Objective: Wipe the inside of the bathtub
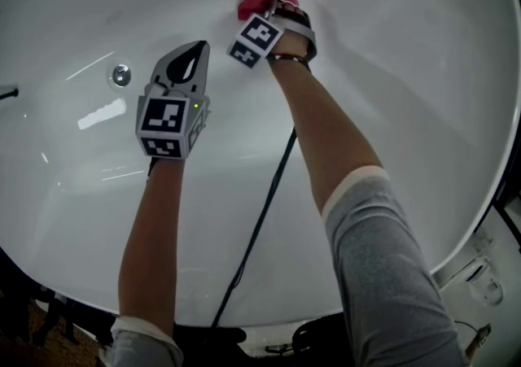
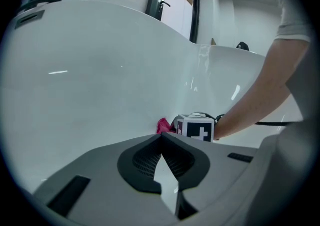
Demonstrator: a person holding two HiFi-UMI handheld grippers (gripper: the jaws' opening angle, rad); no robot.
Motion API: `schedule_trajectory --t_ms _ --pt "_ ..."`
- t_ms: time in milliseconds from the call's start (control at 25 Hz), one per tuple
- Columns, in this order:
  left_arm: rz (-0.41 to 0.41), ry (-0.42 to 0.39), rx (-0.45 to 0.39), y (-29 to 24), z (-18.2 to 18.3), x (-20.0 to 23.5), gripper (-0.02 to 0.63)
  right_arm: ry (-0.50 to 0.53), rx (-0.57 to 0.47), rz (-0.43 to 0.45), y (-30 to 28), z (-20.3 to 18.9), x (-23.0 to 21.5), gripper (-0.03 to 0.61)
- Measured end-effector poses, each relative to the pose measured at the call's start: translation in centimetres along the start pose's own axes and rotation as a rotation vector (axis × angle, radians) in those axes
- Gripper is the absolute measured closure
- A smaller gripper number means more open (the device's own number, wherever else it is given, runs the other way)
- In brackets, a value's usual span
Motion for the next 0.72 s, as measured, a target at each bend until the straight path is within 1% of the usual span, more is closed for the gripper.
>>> schedule_trajectory --t_ms 160,240,320,360,400,480,560,640,720 --pt "-0.005 -0.007 -0.019 0.3 0.3 -0.1 0.620 -0.122 0.088 -0.045 -0.6 -4.1 -2.9 0.522" --pt "0.001 0.003 -0.024 0.5 0.3 0.1 0.620 -0.142 0.085 -0.054 -0.6 -4.9 -3.2 0.520" --pt "0.001 0.008 -0.029 0.7 0.3 0.0 0.620 -0.158 0.092 -0.050 -0.6 -4.8 -3.0 0.526" --pt "0.000 0.008 -0.033 0.9 0.4 0.1 0.620 -0.143 0.096 -0.036 -0.4 -4.4 -2.6 0.528" --pt "0.005 0.008 -0.036 1.2 0.4 0.3 0.620 -0.098 0.085 -0.014 -0.1 -3.5 -1.7 0.528" --pt "0.031 0.021 -0.032 1.8 0.2 1.1 0.620 0.028 0.018 0.041 1.0 -1.0 0.9 0.528" --pt "0.064 0.050 -0.022 2.2 -0.3 1.8 0.620 0.104 -0.046 0.073 1.8 0.8 3.5 0.528" --pt "0.079 0.066 -0.016 2.4 -0.7 2.2 0.620 0.134 -0.082 0.077 2.0 1.3 4.9 0.526" --pt "0.073 0.062 -0.011 2.4 -0.8 2.1 0.620 0.106 -0.092 0.074 1.7 0.6 4.3 0.523"
Point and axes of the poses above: the fingertips, and each gripper's own axes: y backward along the fingers, x to its left, z out of its top, the point moved 3 cm from there along y, backward along the fingers
